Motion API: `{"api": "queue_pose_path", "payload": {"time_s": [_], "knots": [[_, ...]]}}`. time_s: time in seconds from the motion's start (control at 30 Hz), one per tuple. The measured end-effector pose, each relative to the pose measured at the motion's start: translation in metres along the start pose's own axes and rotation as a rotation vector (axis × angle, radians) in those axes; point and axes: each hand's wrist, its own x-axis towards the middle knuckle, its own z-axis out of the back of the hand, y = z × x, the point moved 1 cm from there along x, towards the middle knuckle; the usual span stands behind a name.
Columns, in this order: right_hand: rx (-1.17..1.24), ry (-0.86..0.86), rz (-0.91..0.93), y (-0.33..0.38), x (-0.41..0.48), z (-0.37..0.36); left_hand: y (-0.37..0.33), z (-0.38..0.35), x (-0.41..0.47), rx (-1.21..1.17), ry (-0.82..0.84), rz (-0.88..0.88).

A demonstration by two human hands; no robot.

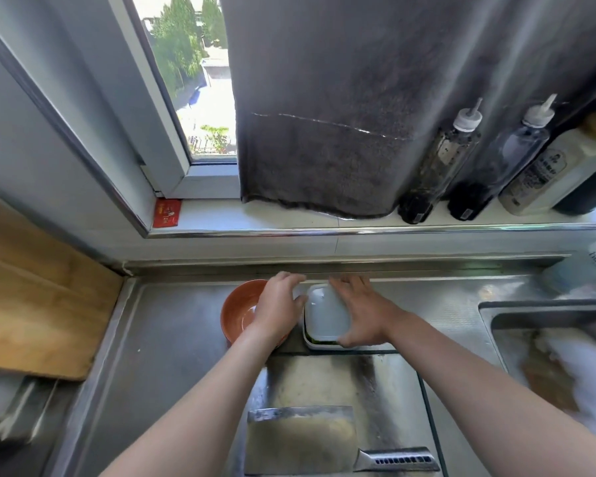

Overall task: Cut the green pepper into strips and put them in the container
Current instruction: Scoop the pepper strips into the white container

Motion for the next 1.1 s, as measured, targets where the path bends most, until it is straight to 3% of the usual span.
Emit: {"api": "queue_pose_path", "payload": {"time_s": [0.07,0.23,0.43,0.63,0.77,0.87,0.93,1.1], "knots": [[0.038,0.024,-0.017,-0.003,0.003,-0.006,0.006,-0.002,0.003,0.133,-0.004,-0.084],[0.051,0.035,0.003,-0.006,0.006,-0.021,0.020,-0.015,0.005,0.350,0.171,-0.196],[0.052,-0.005,0.034,-0.011,0.004,-0.027,0.017,-0.023,0.002,0.362,0.086,-0.212],[-0.011,0.017,0.046,-0.015,0.005,-0.030,0.015,-0.034,-0.001,0.466,0.124,-0.284],[-0.028,0.013,0.058,-0.018,0.003,-0.039,0.008,-0.041,0.000,0.393,0.188,-0.394],[0.130,0.009,0.002,-0.018,0.007,-0.044,0.010,-0.052,-0.004,0.440,0.101,-0.426],[0.232,-0.023,-0.039,-0.018,0.010,-0.047,0.015,-0.061,-0.007,0.519,0.062,-0.434],[0.169,-0.244,-0.018,-0.018,0.008,-0.070,0.017,-0.069,-0.010,0.618,0.021,-0.430]]}}
